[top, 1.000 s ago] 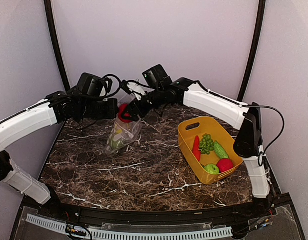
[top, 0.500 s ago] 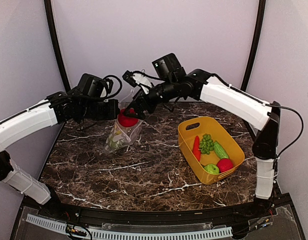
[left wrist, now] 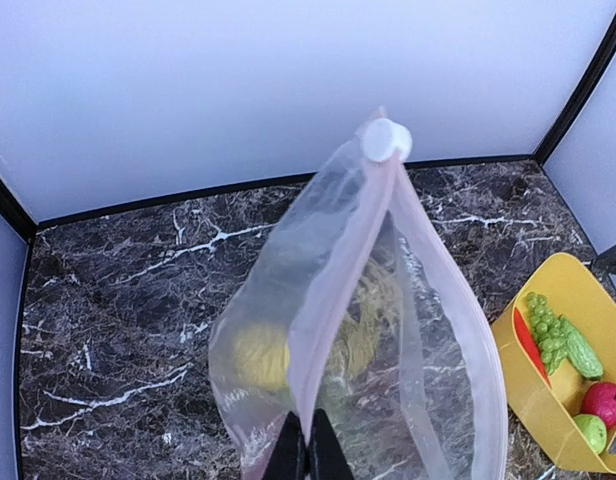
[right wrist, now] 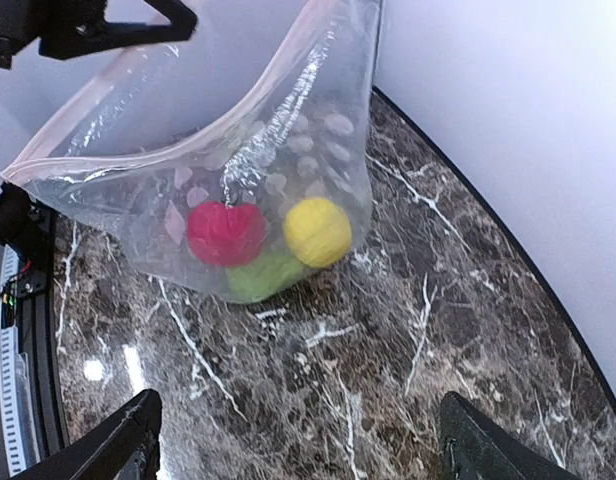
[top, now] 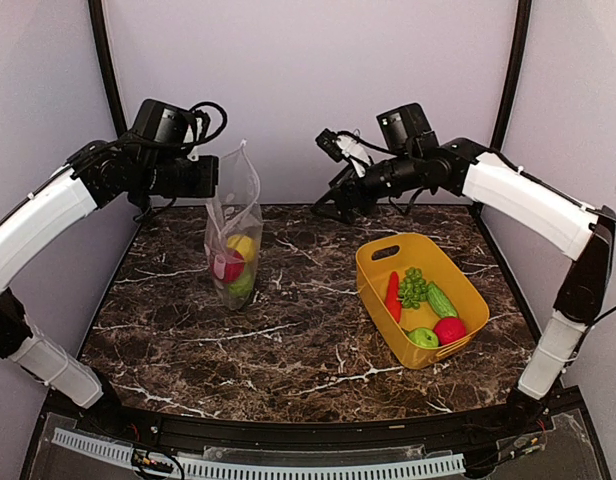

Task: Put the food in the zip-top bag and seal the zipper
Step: Place the fake vegetable in the zipper food storage bag.

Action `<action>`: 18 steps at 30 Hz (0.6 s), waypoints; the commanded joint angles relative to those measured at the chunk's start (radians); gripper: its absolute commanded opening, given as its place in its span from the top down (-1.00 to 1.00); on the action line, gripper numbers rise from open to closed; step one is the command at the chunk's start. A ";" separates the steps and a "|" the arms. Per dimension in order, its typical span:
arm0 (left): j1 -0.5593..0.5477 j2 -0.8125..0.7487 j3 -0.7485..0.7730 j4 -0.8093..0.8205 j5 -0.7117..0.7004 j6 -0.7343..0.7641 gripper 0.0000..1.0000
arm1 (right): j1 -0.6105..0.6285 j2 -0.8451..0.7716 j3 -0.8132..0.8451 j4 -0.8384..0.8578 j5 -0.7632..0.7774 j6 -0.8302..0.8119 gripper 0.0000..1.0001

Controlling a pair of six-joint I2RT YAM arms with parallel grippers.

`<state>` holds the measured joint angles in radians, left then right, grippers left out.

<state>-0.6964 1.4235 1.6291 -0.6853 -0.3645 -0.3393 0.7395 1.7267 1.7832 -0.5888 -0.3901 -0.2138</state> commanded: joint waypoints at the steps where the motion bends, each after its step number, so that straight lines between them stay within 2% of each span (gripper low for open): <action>1: 0.001 0.015 -0.028 -0.056 -0.025 0.036 0.99 | -0.053 -0.084 -0.071 -0.022 -0.060 -0.064 -0.83; 10: 0.001 0.025 -0.079 0.001 0.006 0.008 0.99 | -0.188 -0.207 -0.247 -0.162 -0.016 -0.191 -0.61; 18: 0.002 0.027 -0.084 0.028 0.015 0.011 0.98 | -0.293 -0.228 -0.401 -0.274 -0.008 -0.278 -0.47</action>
<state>-0.6964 1.4551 1.5581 -0.6777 -0.3569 -0.3256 0.4824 1.5005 1.4483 -0.7799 -0.4053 -0.4271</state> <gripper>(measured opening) 0.011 0.759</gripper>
